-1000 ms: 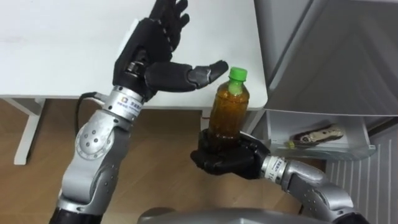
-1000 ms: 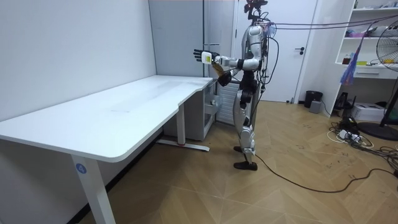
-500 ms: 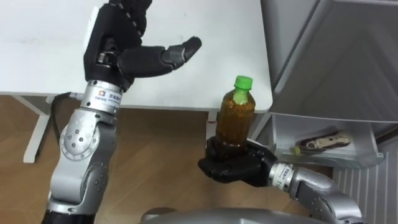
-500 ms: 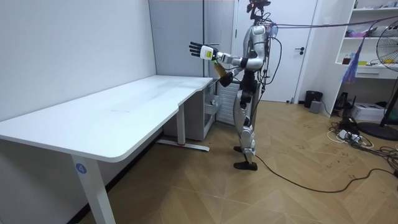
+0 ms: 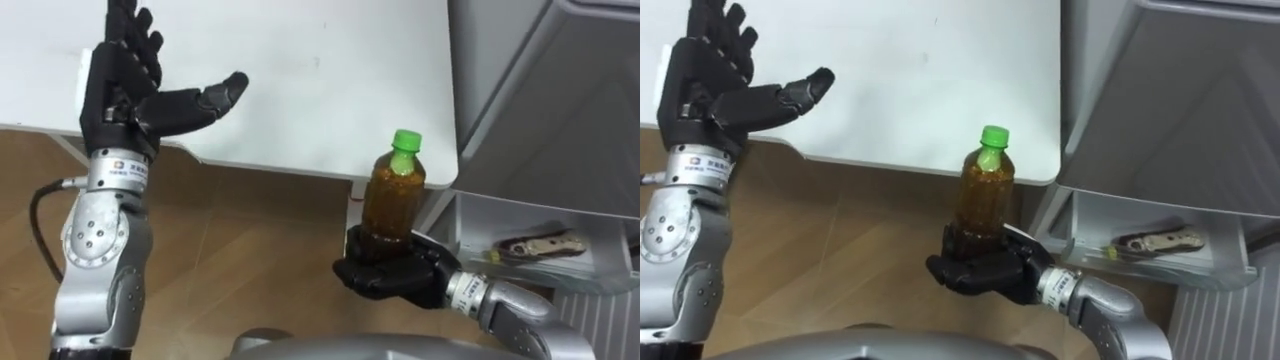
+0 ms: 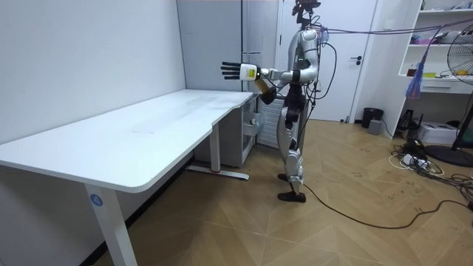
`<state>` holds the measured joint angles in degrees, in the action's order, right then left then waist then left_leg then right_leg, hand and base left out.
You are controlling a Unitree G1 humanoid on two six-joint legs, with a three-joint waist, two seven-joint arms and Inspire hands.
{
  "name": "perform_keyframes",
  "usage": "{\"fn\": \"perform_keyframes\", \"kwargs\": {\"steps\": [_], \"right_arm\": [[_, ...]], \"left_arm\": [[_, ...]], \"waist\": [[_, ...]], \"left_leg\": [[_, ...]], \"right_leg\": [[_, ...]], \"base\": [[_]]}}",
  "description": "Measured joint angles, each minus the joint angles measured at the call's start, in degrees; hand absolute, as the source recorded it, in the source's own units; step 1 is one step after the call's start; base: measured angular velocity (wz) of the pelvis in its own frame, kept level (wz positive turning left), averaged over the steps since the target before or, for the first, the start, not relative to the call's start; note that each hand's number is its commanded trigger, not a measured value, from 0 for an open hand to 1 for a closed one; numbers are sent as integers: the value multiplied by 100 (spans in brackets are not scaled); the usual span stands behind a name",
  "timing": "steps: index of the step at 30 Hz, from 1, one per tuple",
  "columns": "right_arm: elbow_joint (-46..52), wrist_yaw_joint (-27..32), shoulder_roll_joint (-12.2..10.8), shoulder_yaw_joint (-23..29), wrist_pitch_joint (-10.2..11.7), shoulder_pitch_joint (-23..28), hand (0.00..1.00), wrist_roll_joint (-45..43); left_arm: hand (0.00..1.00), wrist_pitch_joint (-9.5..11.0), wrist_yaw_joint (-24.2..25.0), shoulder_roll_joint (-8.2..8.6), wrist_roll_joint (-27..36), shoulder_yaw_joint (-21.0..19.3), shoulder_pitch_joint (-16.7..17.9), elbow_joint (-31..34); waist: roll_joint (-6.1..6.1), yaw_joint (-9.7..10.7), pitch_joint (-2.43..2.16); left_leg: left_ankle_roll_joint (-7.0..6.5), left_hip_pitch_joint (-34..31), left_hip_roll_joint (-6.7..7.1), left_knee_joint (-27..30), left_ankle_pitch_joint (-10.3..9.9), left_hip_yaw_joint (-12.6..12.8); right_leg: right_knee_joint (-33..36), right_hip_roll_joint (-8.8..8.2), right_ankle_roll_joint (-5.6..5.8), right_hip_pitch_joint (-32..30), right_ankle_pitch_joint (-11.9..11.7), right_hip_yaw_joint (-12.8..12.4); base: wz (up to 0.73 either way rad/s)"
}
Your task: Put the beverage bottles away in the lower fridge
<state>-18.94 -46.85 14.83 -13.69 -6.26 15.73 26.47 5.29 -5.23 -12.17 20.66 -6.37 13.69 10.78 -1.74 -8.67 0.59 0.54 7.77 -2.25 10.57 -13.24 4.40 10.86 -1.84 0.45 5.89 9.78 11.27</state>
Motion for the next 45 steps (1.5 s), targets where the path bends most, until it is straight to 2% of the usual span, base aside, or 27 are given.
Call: {"fn": "perform_keyframes", "kwargs": {"steps": [4,8,12,17,18,20,23,26,29,32,35,38,43,45], "right_arm": [[10,8,18,96,0,9,100,-118],[14,122,17,171,-9,5,100,-119],[14,296,-44,143,-58,-6,100,-127],[13,477,-64,51,-144,-8,100,-127],[13,537,-68,14,-144,-16,100,-124],[13,634,-80,-38,-161,-21,100,-111],[14,770,-150,-45,-265,-56,100,-125],[14,898,-163,-68,-281,-99,100,-123],[14,1032,-158,-101,-390,-160,100,-74],[13,1115,-146,-153,-392,-194,100,78],[13,1115,-161,-151,-418,-248,100,78],[11,1128,-163,-149,-479,-270,100,73],[12,1198,-151,-202,-536,-286,100,69],[12,1226,-144,-247,-568,-286,100,69]], "left_arm": [[0,4,-275,0,-3,-94,10,-545],[0,-5,-659,4,167,-85,174,-1108],[0,-7,-1032,6,377,-31,210,-1890],[0,-58,-1093,16,509,67,246,-2886],[0,-137,-1108,16,524,76,286,-3076],[0,-257,-1146,17,626,102,355,-3179],[0,-350,-1148,20,621,107,438,-3354],[0,-381,-1129,-3,599,263,425,-3838],[0,-592,-1033,8,602,544,440,-4384],[0,-779,-857,21,582,785,440,-4824],[0,-822,-633,43,408,895,354,-5518],[0,-983,-450,43,327,898,377,-5865],[0,-1040,-371,38,-286,1057,369,-6221],[0,-1137,-347,38,-591,1174,370,-6241]], "waist": [[-47,-68,-28],[-7,-119,-47],[5,-196,-41],[50,-277,-30],[83,-277,-34],[109,-271,-13],[140,-262,-12],[129,-245,-12],[120,-225,-10],[114,-190,-7],[87,-83,6],[83,9,11],[77,109,9],[74,119,-1]], "left_leg": [[0,81,1,-15,1,9],[0,99,1,-17,1,10],[0,104,6,-30,1,21],[1,99,2,-28,1,9],[1,93,2,-22,1,4],[1,81,1,-18,1,5],[1,86,5,-65,1,8],[1,86,7,-97,1,24],[1,83,0,-123,1,25],[1,81,-3,-131,1,19],[1,75,0,-132,0,20],[1,84,-1,-156,0,32],[3,78,-1,-151,-1,39],[3,76,-2,-140,-1,41]], "right_leg": [[-21,-1,0,63,0,-5],[-20,-7,2,102,2,5],[-26,-4,2,103,2,-10],[-35,-2,2,123,2,38],[-40,-1,2,123,2,45],[-49,-1,2,120,2,57],[-81,-2,2,134,2,62],[-91,0,3,116,1,53],[-104,15,3,104,1,43],[-117,17,3,104,1,42],[-121,12,3,105,1,59],[-120,21,3,101,1,42],[-112,25,3,94,1,37],[-106,26,3,93,1,37]], "base": [[0],[0],[0],[4],[4],[2],[0],[0],[0],[0],[0],[0],[0],[0]]}}
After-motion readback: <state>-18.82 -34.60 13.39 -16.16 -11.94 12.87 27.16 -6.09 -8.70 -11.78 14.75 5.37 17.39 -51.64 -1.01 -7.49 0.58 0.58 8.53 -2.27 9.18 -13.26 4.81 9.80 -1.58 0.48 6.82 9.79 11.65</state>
